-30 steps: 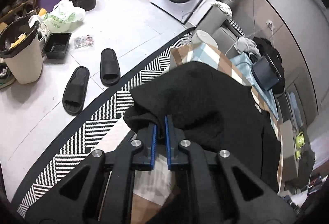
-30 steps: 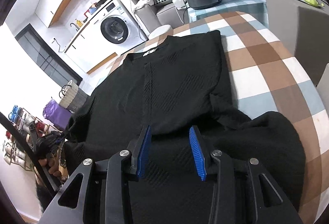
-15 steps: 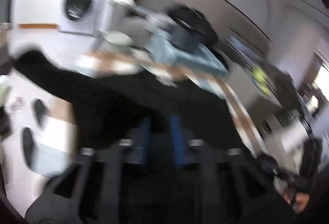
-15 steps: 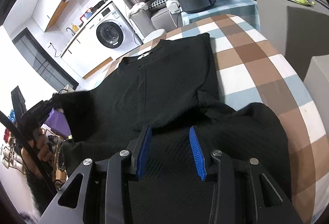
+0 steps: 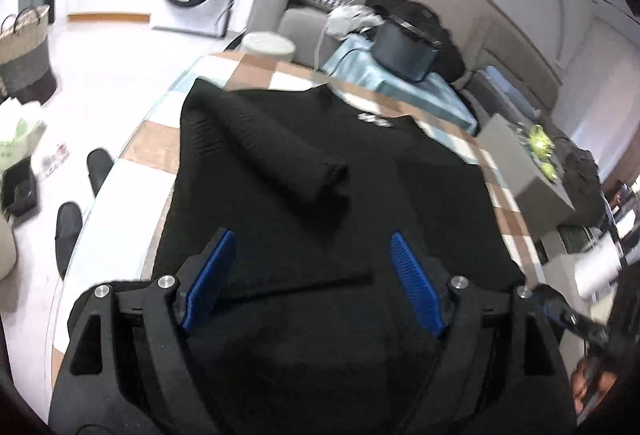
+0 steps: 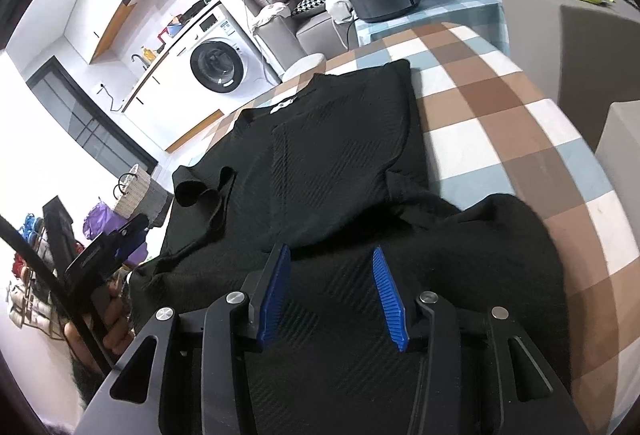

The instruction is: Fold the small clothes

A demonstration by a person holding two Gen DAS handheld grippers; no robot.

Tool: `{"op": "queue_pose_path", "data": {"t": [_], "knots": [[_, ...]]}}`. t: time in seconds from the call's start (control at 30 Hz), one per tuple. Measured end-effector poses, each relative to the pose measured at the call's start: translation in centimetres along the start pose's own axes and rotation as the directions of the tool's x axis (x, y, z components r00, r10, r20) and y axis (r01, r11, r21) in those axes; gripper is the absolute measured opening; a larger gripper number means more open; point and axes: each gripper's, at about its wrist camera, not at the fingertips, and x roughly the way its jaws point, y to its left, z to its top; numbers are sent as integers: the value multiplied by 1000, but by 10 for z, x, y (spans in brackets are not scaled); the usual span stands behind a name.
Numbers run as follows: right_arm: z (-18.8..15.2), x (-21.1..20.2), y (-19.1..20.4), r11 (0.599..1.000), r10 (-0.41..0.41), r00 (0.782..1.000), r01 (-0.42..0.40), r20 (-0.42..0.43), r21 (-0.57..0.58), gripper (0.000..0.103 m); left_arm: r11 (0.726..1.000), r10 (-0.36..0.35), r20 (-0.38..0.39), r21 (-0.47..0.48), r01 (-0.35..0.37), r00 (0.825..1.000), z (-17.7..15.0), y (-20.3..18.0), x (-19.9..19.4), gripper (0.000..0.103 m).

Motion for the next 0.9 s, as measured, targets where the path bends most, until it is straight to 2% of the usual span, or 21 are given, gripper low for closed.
{"op": "queue_pose_path", "data": {"t": [0.17, 0.2, 0.23, 0.27, 0.3, 0.37, 0.43, 0.47, 0.53, 0.57, 0.6, 0.67, 0.8, 0.9], "knots": [[-5, -5, 1, 1000, 0, 1000, 0, 2, 9, 45, 998, -19, -44, -55, 16, 999, 27, 6, 56, 78], [-6, -6, 1, 1000, -4, 1000, 4, 2, 10, 45, 998, -17, -56, -68, 13, 998, 33, 7, 67, 75], [-7, -6, 1, 1000, -9, 1000, 9, 0, 12, 45, 996, -11, -72, -94, 5, 997, 39, 9, 81, 68], [-9, -6, 1, 1000, -14, 1000, 14, -4, 13, 45, 993, -14, -85, -117, 4, 996, 45, 12, 91, 42], [-9, -7, 0, 1000, -19, 1000, 19, -4, 17, 45, 989, -30, -113, -145, 13, 993, 52, 15, 106, 22], [-10, -9, -1, 999, -29, 1000, 29, -3, 26, 45, 989, -50, -106, -144, 35, 993, 70, 12, 125, 12], [-10, -12, -2, 999, -43, 999, 43, 8, 28, 45, 995, -43, -66, -89, 37, 997, 88, -5, 131, 13], [-9, -14, -2, 998, -50, 999, 50, 13, 25, 45, 995, -75, -34, -68, 73, 997, 98, -12, 130, 14], [-9, -16, -3, 998, -63, 998, 62, 20, 25, 45, 991, -129, 17, -40, 130, 991, 114, -25, 125, 36], [-8, -17, -4, 997, -69, 997, 68, 21, 28, 45, 990, -139, 31, -29, 140, 990, 118, -30, 121, 66], [-8, -17, -6, 997, -73, 997, 72, 21, 31, 45, 990, -139, 53, -18, 141, 989, 122, -33, 116, 86], [-8, -17, -8, 996, -83, 996, 82, 20, 39, 45, 990, -139, 121, 13, 139, 983, 122, -36, 102, 92], [-8, -16, -10, 996, -80, 997, 80, 19, 39, 45, 994, -101, 91, 57, 96, 991, 105, -31, 86, 93], [-7, -16, -9, 997, -76, 997, 76, 20, 31, 45, 996, -20, 72, 90, 13, 997, 77, -25, 67, 93]]}}
